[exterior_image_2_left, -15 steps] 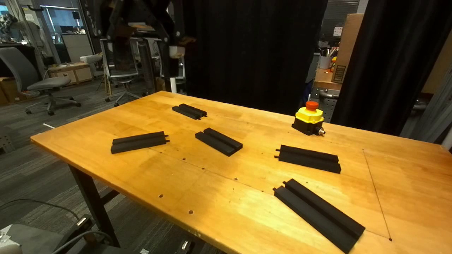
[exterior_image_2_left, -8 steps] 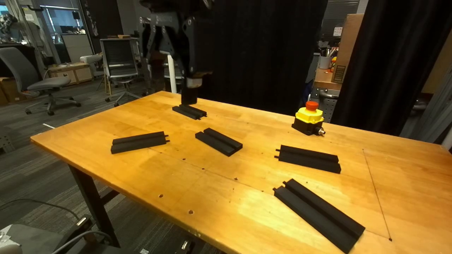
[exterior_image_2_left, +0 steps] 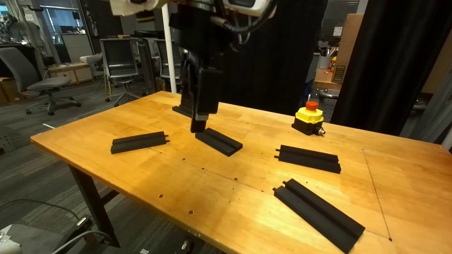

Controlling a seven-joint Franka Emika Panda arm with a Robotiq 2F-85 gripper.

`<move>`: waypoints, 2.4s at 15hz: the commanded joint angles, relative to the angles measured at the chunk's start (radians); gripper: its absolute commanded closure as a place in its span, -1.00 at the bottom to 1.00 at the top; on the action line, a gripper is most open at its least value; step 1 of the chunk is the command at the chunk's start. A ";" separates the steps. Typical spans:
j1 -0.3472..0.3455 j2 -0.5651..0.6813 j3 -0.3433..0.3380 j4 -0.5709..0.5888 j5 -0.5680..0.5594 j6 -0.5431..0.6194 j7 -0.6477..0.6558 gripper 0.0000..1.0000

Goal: Stack up the black objects.

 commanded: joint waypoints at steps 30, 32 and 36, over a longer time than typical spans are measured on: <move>-0.218 0.578 -0.107 0.031 0.065 0.820 1.076 -1.00; -0.219 0.592 -0.119 0.054 0.006 0.769 1.091 -1.00; -0.153 0.589 -0.178 0.113 -0.047 0.681 1.057 -1.00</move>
